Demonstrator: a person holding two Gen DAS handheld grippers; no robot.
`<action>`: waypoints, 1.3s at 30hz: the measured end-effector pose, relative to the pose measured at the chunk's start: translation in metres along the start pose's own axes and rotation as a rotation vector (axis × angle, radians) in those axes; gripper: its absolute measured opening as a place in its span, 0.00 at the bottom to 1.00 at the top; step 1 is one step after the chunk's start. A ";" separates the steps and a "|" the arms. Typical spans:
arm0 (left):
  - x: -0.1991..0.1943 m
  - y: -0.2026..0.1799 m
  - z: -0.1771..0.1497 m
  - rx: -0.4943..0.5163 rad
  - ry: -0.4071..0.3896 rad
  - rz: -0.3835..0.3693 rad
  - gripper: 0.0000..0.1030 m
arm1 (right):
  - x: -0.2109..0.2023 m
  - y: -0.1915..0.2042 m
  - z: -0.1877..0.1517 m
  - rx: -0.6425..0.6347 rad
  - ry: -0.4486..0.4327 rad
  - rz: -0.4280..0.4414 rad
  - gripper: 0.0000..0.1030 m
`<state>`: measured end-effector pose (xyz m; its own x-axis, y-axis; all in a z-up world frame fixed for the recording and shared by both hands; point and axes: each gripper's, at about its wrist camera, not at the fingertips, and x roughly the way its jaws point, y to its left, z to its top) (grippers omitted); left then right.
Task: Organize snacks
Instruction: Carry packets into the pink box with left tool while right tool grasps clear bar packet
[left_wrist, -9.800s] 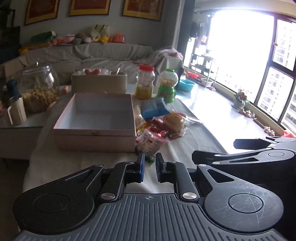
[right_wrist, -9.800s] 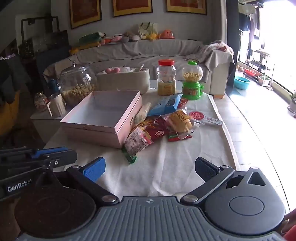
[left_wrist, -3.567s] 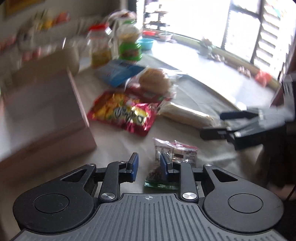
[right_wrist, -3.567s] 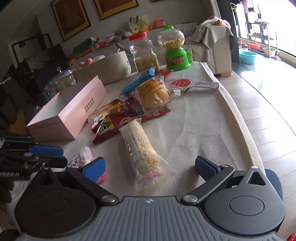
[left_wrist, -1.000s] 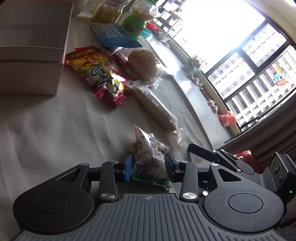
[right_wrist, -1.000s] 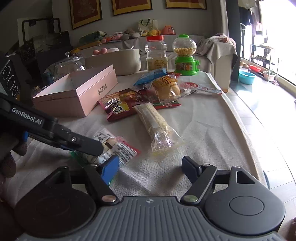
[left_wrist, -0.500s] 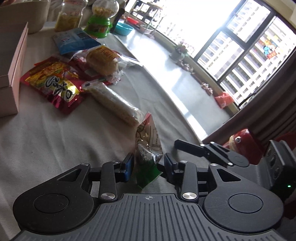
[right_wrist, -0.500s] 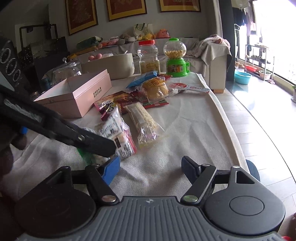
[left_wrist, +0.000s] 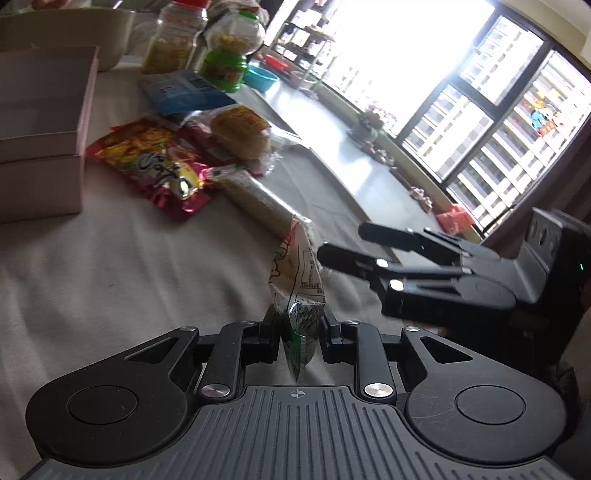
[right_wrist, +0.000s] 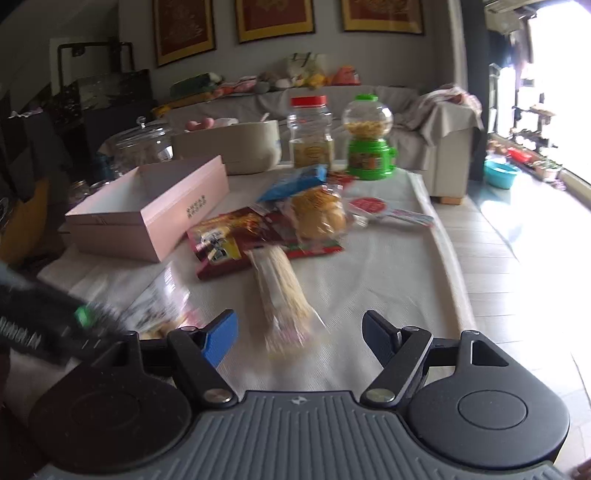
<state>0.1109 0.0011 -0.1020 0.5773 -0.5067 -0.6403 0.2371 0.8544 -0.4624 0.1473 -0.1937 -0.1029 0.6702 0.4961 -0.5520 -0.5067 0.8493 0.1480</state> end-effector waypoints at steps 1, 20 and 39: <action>-0.007 0.003 -0.003 -0.008 -0.004 0.003 0.24 | 0.010 0.001 0.008 -0.001 0.012 0.021 0.73; -0.144 0.065 -0.049 -0.173 -0.258 0.061 0.24 | -0.006 0.088 0.049 -0.156 0.194 0.243 0.28; -0.141 0.163 0.134 -0.258 -0.387 0.143 0.24 | 0.020 0.210 0.222 -0.342 -0.056 0.239 0.28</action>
<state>0.1723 0.2273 -0.0047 0.8499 -0.2644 -0.4559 -0.0389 0.8312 -0.5546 0.1749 0.0352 0.0997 0.5353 0.6891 -0.4884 -0.7963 0.6046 -0.0196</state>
